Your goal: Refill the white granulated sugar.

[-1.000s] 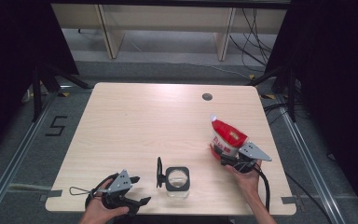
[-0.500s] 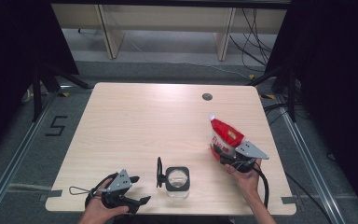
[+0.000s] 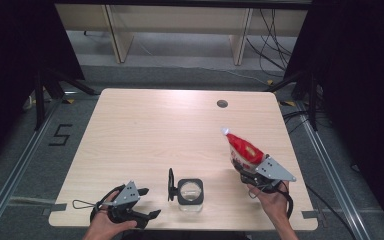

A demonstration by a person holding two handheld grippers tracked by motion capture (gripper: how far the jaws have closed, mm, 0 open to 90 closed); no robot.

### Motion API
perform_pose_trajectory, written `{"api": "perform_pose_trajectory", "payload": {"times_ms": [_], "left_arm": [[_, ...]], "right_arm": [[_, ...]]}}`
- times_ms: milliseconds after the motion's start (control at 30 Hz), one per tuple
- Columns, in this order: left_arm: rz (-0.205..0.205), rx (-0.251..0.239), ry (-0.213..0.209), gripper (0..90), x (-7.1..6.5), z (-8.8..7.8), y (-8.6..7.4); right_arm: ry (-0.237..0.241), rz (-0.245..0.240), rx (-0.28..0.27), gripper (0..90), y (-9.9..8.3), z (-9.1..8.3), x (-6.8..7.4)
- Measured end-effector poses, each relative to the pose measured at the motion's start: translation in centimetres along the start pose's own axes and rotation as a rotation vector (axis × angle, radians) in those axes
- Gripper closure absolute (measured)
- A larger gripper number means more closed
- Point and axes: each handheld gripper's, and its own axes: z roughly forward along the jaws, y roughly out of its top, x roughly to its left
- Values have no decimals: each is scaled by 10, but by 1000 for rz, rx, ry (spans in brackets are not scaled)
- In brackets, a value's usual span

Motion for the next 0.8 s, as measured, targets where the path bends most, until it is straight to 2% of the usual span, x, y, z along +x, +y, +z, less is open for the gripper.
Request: {"api": "perform_pose_trajectory", "payload": {"times_ms": [133, 167, 233, 367, 400, 433, 467, 500, 600, 633, 667, 700, 800], "left_arm": [[10, -4, 4, 186, 1, 0, -1], [27, 8, 10, 186, 2, 0, -1], [1, -6, -1, 185, 0, 0, 0], [11, 0, 3, 185, 1, 0, -1], [23, 23, 10, 185, 1, -1, 0], [21, 21, 9, 185, 1, -1, 0], [0, -10, -5, 185, -1, 1, -1], [19, -2, -2, 185, 1, 1, -1], [39, 5, -7, 185, 2, 1, 0], [39, 2, -8, 185, 2, 1, 0], [40, 3, -8, 185, 2, 1, 0], [41, 3, -7, 185, 2, 1, 0], [40, 0, -3, 185, 2, 1, -1]], "right_arm": [[16, -59, 24, 416, 8, -10, 15], [17, -83, 31, 416, 10, -12, 19], [22, -118, 40, 416, 14, -17, 27], [31, -197, 61, 416, 21, -26, 40], [28, -234, 66, 417, 22, -28, 42], [29, -257, 73, 416, 23, -30, 45], [22, -279, 79, 417, 24, -33, 47], [17, -299, 84, 417, 25, -35, 50], [10, -343, 97, 417, 27, -42, 57], [10, -375, 101, 417, 27, -44, 58], [5, -387, 110, 417, 27, -46, 61], [-5, -438, 120, 417, 27, -47, 61], [-25, -519, 144, 417, 28, -53, 69]]}}
